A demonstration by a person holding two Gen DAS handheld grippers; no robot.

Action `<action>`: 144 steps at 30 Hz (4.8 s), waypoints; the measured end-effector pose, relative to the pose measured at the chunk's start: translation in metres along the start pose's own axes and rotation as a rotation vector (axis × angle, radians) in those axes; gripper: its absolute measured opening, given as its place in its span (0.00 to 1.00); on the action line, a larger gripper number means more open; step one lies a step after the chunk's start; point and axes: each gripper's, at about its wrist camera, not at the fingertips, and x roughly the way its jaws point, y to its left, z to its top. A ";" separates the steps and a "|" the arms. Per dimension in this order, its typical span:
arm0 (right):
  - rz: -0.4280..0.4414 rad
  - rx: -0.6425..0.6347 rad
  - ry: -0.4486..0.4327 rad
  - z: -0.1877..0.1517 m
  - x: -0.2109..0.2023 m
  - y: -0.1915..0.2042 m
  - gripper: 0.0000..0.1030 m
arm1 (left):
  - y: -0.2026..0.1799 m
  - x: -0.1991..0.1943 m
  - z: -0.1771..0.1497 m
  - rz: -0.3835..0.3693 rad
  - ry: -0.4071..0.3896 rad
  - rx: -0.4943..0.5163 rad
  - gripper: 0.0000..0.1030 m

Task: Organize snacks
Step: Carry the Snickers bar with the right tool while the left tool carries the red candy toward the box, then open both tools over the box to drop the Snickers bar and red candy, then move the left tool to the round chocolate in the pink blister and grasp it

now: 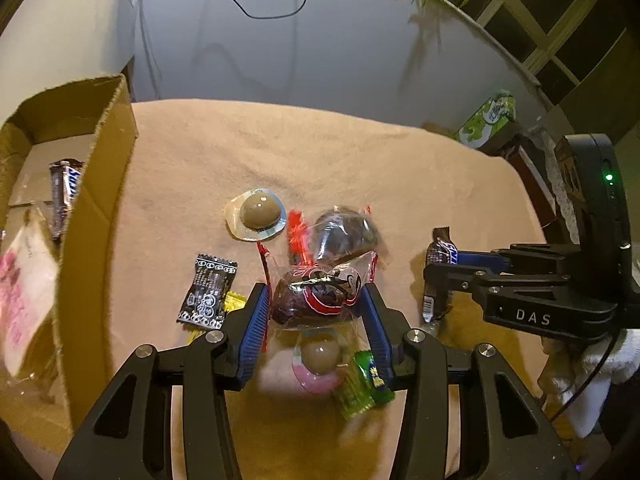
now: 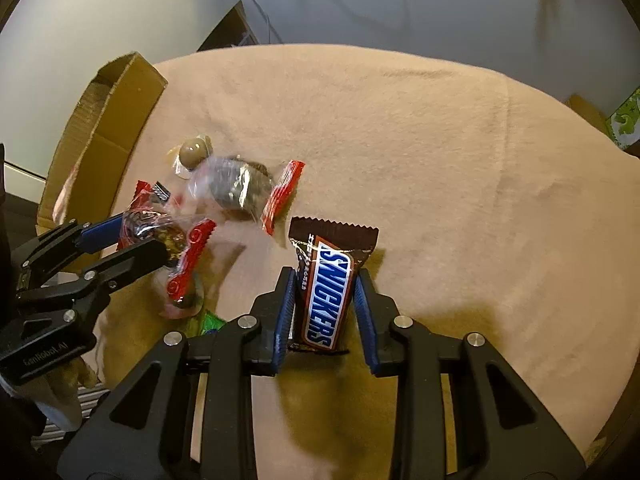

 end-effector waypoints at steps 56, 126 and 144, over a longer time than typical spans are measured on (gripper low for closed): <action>0.173 -0.372 -0.049 0.154 0.008 0.230 0.29 | 0.167 -0.098 0.007 0.245 -0.254 -0.273 0.44; 0.011 -0.270 -0.049 -0.009 -0.031 0.035 0.63 | 0.000 -0.030 -0.031 0.017 -0.038 -0.002 0.39; 0.016 -0.303 0.022 -0.029 0.005 0.037 0.44 | -0.016 0.024 -0.034 0.050 0.081 0.030 0.30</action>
